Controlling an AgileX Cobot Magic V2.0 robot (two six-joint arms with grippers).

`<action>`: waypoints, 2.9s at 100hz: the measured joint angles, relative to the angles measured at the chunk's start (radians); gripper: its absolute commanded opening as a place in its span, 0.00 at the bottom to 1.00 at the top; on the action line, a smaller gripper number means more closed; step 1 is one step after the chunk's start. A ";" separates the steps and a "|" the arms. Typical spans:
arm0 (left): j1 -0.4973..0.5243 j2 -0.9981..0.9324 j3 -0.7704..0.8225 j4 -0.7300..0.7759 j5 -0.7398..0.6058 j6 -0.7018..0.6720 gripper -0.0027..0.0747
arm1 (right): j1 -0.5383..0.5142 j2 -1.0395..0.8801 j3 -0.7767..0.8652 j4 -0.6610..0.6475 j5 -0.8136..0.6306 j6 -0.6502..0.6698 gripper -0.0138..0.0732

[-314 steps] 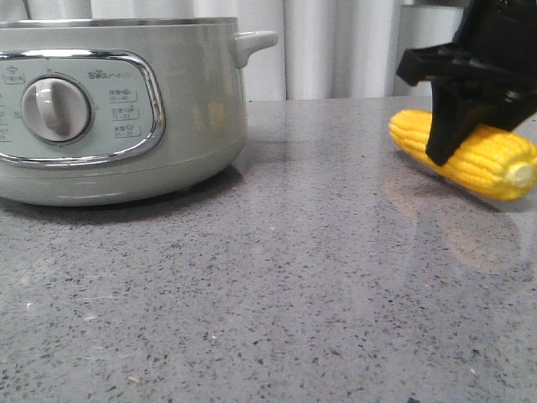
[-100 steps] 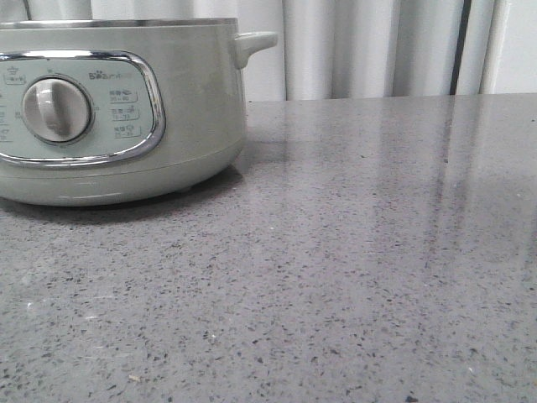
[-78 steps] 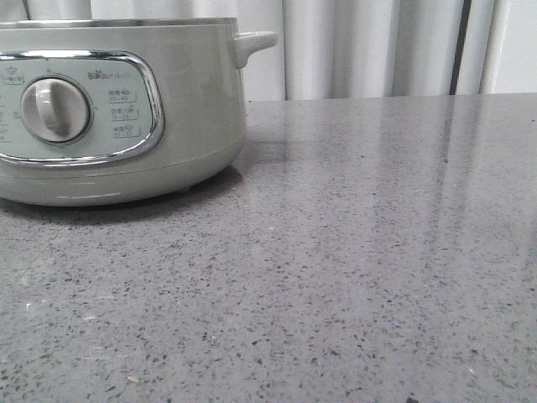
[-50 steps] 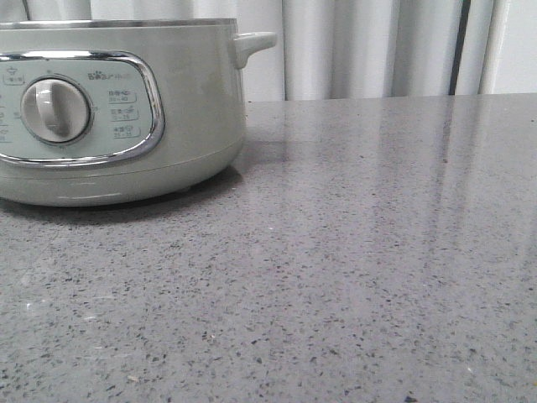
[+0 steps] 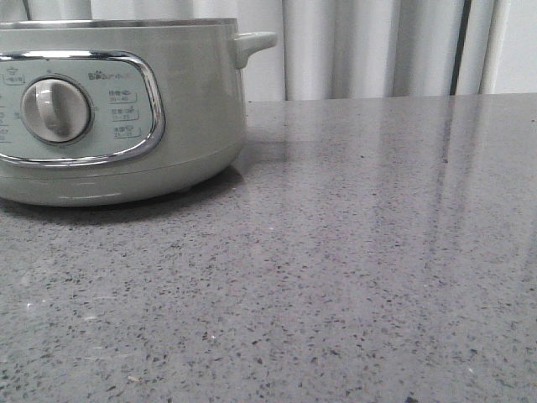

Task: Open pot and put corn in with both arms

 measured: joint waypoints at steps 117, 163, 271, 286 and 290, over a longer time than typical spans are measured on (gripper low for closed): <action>0.000 -0.192 0.424 0.421 -0.134 -0.520 0.01 | 0.000 0.000 0.000 0.000 0.000 -0.002 0.09; 0.000 -0.192 0.424 0.421 -0.134 -0.524 0.01 | 0.000 0.000 0.000 0.000 0.000 -0.002 0.09; 0.000 -0.192 0.424 0.420 -0.134 -0.526 0.01 | -0.548 -0.270 0.593 0.239 -0.078 0.006 0.09; 0.000 -0.192 0.424 0.420 -0.134 -0.526 0.01 | -0.582 -0.270 0.598 0.239 -0.040 0.006 0.09; 0.000 -0.192 0.424 0.420 -0.134 -0.526 0.01 | -0.582 -0.270 0.598 0.239 -0.031 0.006 0.09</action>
